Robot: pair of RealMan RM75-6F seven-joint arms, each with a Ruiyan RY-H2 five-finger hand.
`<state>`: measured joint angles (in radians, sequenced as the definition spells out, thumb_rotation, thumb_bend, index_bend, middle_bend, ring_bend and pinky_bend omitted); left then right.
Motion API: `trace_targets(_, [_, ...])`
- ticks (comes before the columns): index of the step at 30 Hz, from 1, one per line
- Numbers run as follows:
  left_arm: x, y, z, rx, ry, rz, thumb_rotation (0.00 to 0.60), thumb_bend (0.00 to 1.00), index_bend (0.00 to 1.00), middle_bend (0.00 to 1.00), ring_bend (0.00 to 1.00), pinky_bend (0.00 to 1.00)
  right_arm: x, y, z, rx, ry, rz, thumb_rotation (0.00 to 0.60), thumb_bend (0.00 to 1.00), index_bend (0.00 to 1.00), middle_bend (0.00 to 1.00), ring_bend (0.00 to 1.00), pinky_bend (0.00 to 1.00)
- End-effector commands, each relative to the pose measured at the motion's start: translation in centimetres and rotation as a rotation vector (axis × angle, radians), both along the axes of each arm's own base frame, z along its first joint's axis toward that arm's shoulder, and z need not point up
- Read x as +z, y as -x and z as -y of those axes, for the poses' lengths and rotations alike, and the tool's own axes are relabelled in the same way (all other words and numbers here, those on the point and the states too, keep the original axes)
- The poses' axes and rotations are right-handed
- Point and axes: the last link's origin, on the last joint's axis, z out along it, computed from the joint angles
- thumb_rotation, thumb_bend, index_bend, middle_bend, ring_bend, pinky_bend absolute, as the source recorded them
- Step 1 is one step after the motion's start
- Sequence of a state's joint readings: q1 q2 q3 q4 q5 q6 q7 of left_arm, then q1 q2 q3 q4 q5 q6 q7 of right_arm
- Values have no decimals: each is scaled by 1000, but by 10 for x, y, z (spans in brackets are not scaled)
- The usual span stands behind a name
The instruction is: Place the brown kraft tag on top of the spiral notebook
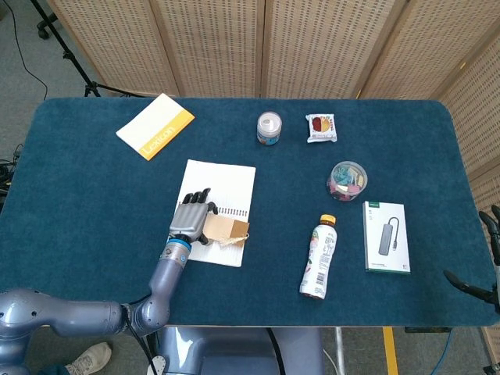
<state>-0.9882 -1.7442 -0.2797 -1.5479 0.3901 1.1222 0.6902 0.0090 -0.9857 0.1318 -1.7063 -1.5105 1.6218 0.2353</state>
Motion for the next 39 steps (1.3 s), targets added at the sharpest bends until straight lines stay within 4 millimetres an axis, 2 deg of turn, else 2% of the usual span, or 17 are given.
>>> trace_targets(1, [-1,1,0,7,3,0,600,332,383,0,0,0,0,0,0,-1,1,1,600,28,0,0,0,0])
trace_targets(7, [-2,1,0,23,2,16,600,329,333,0,0,0,2,0,0,-1,5,6,600,28,0,0,0,0])
trace_targets(13, [-2,0,0,26,-8,28,600,327,230,0,0,0,2,1,0,-3,2,6,600,28,0,0,0,0])
trace_targets(29, [7,-4,7,20,-21,42,600,314,224,0,0,0,2,0,-1,-1,1,8,600,28,0,0,0,0])
trace_targets(34, [22,7,10,-14,-37,30,600,314,224,0,0,0,2,0,0,-2,-2,9,600,28,0,0,0,0])
trace_targets(39, [28,26,19,-47,39,15,600,314,224,0,0,0,1,-1,-1,2,-5,8,600,28,0,0,0,0])
